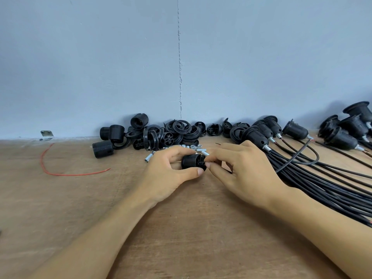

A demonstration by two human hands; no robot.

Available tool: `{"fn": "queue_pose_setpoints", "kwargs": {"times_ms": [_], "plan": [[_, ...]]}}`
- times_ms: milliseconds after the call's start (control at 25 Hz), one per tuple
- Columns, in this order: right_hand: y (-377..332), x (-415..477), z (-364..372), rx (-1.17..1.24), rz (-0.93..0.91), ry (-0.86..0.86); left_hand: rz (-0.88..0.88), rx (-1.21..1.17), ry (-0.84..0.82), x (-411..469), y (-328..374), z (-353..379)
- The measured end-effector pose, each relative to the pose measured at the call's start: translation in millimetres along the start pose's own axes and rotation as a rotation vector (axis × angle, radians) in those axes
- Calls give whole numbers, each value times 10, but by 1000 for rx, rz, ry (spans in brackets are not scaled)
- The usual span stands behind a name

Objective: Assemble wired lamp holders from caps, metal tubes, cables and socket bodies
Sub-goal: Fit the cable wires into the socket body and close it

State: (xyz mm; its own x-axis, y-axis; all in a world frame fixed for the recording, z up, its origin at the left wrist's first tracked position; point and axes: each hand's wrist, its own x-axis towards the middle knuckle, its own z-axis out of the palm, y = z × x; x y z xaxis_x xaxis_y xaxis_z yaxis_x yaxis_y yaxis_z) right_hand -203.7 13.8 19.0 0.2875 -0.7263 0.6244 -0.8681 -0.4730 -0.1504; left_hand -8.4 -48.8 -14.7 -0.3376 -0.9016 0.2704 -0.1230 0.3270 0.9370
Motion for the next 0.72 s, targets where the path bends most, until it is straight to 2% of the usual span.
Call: {"fn": "queue_pose_setpoints", "kwargs": {"times_ms": [440,720], "plan": [[-11,-32,19,-29,8,-18,88,97,-12,-1,15,34],[18,-47,35,62,31,-52,156,205,63,-43,80,80]]}}
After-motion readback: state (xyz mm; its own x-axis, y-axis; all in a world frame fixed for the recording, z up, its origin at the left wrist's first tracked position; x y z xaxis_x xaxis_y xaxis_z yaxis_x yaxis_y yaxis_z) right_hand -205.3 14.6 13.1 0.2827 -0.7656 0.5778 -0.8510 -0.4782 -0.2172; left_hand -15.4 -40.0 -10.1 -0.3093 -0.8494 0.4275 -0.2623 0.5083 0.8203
